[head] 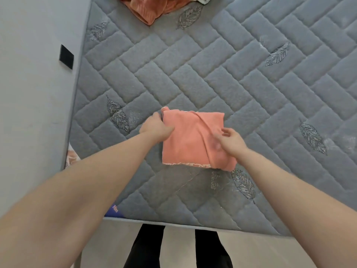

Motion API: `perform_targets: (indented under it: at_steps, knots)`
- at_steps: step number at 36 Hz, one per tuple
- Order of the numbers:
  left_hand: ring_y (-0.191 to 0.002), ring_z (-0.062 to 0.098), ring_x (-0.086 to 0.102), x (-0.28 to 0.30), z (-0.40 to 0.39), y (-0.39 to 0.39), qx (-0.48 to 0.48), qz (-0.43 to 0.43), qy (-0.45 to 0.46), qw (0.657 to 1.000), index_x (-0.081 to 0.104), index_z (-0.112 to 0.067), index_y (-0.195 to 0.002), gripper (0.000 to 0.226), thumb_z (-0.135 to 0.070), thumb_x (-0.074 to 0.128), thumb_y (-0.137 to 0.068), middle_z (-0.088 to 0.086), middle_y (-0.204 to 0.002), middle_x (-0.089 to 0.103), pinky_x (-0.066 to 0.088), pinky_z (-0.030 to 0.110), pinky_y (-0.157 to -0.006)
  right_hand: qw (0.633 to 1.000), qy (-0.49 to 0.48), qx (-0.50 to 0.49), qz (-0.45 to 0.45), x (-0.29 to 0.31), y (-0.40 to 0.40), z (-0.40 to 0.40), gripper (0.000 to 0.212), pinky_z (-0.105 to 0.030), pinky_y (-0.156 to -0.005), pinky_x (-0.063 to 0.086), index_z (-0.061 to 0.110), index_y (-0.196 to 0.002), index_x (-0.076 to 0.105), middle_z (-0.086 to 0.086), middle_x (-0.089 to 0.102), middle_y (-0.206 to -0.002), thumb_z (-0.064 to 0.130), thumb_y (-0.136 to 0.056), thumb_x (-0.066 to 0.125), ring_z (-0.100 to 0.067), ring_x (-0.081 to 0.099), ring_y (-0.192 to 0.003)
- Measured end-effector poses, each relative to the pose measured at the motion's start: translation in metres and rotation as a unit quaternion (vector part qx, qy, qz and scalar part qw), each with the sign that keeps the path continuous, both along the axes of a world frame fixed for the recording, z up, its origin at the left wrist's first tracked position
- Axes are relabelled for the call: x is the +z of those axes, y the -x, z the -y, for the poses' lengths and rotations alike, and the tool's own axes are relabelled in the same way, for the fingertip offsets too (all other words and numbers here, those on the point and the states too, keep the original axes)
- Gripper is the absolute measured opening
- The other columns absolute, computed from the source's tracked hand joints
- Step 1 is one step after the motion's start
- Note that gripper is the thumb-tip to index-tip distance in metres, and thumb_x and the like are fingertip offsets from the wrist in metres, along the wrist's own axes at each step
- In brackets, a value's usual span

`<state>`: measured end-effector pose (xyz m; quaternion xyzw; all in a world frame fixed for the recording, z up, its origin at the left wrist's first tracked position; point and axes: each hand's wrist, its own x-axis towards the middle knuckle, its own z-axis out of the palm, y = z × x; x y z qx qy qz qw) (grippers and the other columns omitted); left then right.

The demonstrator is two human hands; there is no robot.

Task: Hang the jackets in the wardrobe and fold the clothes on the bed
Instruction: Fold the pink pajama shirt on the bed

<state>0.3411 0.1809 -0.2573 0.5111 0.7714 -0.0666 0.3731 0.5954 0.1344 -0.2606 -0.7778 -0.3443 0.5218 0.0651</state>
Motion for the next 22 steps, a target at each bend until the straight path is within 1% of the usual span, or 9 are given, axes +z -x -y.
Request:
perform_targets:
  at_steps: [3,5,8,11,14,16,18,20,22]
  knots:
    - [-0.135,0.032,0.045,-0.008,-0.009,-0.011,0.0,0.046,-0.036,0.998,0.039,-0.02,-0.145,0.084,-0.051,0.074,-0.075,0.007,-0.146,0.037,0.04,0.045,-0.11,0.993,-0.001,0.013,0.114,-0.015,0.001,0.019,0.086,-0.047,-0.113,0.032,0.025,-0.15,0.038,-0.008,0.039,-0.153,0.056,-0.078,0.073,-0.034,0.037,-0.14]
    - [-0.143,0.034,0.033,-0.016,-0.013,-0.016,0.002,0.076,-0.017,0.997,0.028,-0.025,-0.154,0.105,-0.057,0.081,-0.07,0.006,-0.154,0.026,0.032,0.046,-0.118,0.993,0.017,-0.041,0.112,-0.024,0.002,0.033,0.102,-0.049,-0.118,0.027,0.027,-0.155,0.029,-0.009,0.03,-0.158,0.06,-0.072,0.079,-0.035,0.028,-0.146]
    - [-0.151,0.03,0.022,-0.032,-0.016,-0.015,0.023,0.123,0.036,0.991,0.014,-0.031,-0.159,0.126,-0.062,0.087,-0.062,0.002,-0.163,0.012,0.024,0.046,-0.123,0.993,0.028,-0.117,0.016,-0.039,0.003,0.048,0.115,-0.043,-0.121,0.03,0.021,-0.159,0.022,-0.007,0.035,-0.159,0.056,-0.07,0.086,-0.026,0.034,-0.147]
    - [-0.152,0.028,0.022,-0.047,-0.017,-0.013,0.027,0.149,0.076,0.986,0.012,-0.036,-0.16,0.132,-0.063,0.09,-0.056,0.004,-0.165,0.01,0.025,0.047,-0.123,0.991,0.006,-0.13,0.0,-0.05,0.002,0.053,0.112,-0.042,-0.117,0.037,0.02,-0.156,0.031,-0.003,0.043,-0.154,0.053,-0.067,0.09,-0.023,0.045,-0.14]
    - [-0.143,0.026,0.035,-0.056,-0.023,-0.008,0.036,0.162,0.071,0.984,0.028,-0.038,-0.153,0.121,-0.056,0.094,-0.053,0.005,-0.159,0.025,0.035,0.047,-0.118,0.99,-0.001,-0.139,-0.029,-0.058,-0.001,0.052,0.091,-0.035,-0.103,0.045,0.024,-0.146,0.044,0.007,0.055,-0.134,0.042,-0.07,0.09,-0.019,0.056,-0.125]
    - [-0.122,0.014,0.054,-0.058,-0.028,-0.001,0.069,0.215,0.065,0.972,0.045,-0.033,-0.139,0.095,-0.037,0.097,-0.059,0.002,-0.144,0.045,0.05,0.035,-0.1,0.99,0.008,-0.127,-0.056,-0.062,-0.003,0.048,0.054,-0.03,-0.086,0.049,0.026,-0.124,0.059,0.009,0.064,-0.118,0.03,-0.076,0.085,-0.017,0.063,-0.109]
    - [-0.1,0.006,0.06,-0.055,-0.031,0.005,0.092,0.245,0.089,0.961,0.051,-0.031,-0.126,0.073,-0.02,0.093,-0.067,-0.002,-0.127,0.059,0.056,0.03,-0.078,0.986,0.03,-0.141,-0.079,-0.062,-0.002,0.04,0.021,-0.029,-0.067,0.047,0.025,-0.093,0.065,0.007,0.07,-0.093,0.023,-0.077,0.077,-0.018,0.065,-0.088]
    - [-0.097,0.016,0.067,-0.051,-0.033,0.009,0.103,0.256,0.129,0.952,0.06,-0.024,-0.122,0.061,-0.015,0.087,-0.068,0.0,-0.115,0.067,0.059,0.037,-0.082,0.976,0.068,-0.175,-0.109,-0.054,0.0,0.032,0.015,-0.027,-0.057,0.038,0.02,-0.075,0.059,0.008,0.059,-0.065,0.022,-0.062,0.067,-0.021,0.053,-0.07]
    - [-0.093,0.024,0.067,-0.046,-0.031,0.009,0.139,0.278,0.169,0.935,0.07,-0.02,-0.111,0.054,-0.019,0.078,-0.057,0.007,-0.109,0.072,0.052,0.037,-0.084,0.965,0.092,-0.198,-0.143,-0.048,0.002,0.025,0.023,-0.027,-0.058,0.032,0.022,-0.07,0.055,0.004,0.051,-0.062,0.018,-0.048,0.058,-0.022,0.044,-0.068]
